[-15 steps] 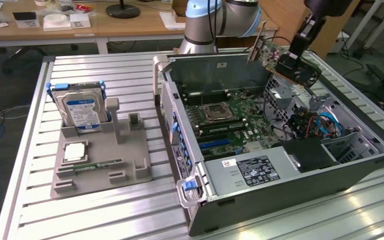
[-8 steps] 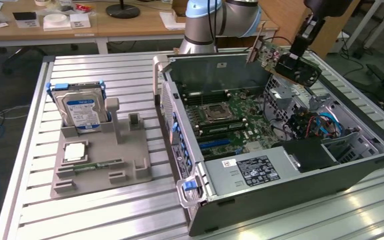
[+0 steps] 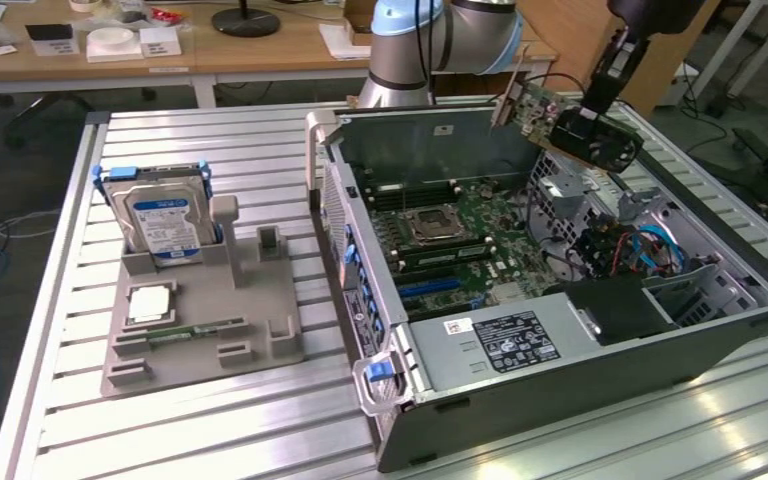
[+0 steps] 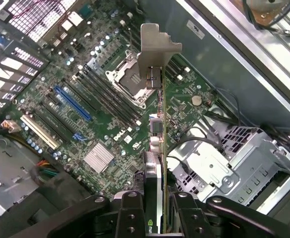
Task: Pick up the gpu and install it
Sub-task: 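Insert the gpu into the slot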
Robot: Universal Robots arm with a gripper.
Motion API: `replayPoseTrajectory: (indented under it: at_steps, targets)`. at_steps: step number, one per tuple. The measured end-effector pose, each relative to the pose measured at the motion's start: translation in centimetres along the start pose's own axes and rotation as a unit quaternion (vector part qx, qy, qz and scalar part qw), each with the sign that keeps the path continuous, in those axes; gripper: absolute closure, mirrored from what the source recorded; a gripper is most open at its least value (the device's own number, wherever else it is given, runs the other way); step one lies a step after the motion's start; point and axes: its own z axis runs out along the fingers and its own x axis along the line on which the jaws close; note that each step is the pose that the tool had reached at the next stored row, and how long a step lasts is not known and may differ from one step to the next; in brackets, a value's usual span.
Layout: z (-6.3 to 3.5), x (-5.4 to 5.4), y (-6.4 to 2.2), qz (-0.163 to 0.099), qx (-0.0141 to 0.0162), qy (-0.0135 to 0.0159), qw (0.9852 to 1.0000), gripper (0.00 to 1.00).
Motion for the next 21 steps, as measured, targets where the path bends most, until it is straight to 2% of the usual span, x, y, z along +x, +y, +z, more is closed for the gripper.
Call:
replayPoseTrajectory:
  at_steps: [11, 21]
  targets:
    - [0.03, -0.01, 0.01, -0.039, -0.0008, 0.0024, 0.9993, 0.73]
    - [0.07, -0.01, 0.01, -0.075, -0.0016, 0.0046, 0.9972, 0.73]
